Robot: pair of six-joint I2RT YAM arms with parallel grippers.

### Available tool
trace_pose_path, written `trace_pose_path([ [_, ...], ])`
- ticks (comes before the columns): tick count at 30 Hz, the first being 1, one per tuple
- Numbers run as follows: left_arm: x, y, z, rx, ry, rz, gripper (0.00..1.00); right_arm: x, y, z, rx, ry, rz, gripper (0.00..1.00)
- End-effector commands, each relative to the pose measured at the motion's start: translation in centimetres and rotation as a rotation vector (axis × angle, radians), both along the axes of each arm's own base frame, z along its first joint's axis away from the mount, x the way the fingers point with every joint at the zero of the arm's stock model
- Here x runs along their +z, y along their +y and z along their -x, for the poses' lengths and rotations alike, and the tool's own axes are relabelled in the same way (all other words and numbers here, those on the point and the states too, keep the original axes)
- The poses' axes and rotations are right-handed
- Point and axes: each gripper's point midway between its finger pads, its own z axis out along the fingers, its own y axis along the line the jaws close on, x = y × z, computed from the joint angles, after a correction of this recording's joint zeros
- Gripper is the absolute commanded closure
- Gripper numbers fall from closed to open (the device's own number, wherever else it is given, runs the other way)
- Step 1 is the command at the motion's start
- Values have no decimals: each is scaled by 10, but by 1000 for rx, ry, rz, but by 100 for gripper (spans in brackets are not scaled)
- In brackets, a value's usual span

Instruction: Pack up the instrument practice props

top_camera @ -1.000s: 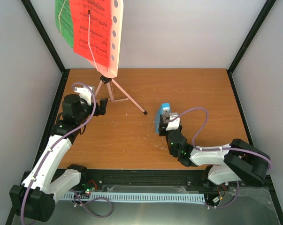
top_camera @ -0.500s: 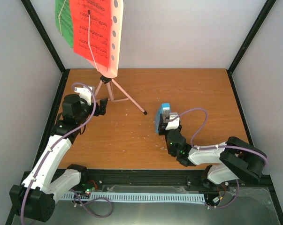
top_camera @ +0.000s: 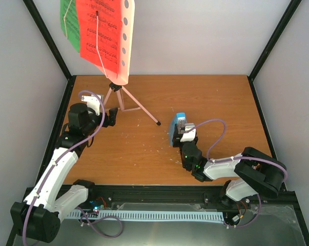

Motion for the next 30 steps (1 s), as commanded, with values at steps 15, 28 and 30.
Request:
trace_pose_path([
  [15, 7, -1, 0, -18, -33, -14, 1, -29, 0, -4, 21, 98, 51, 41],
  [28, 6, -1, 0, -17, -31, -16, 1, -16, -3, -6, 60, 116, 68, 15],
  [30, 6, -1, -1, -14, -32, -17, 0, -10, 1, -2, 109, 111, 80, 2],
])
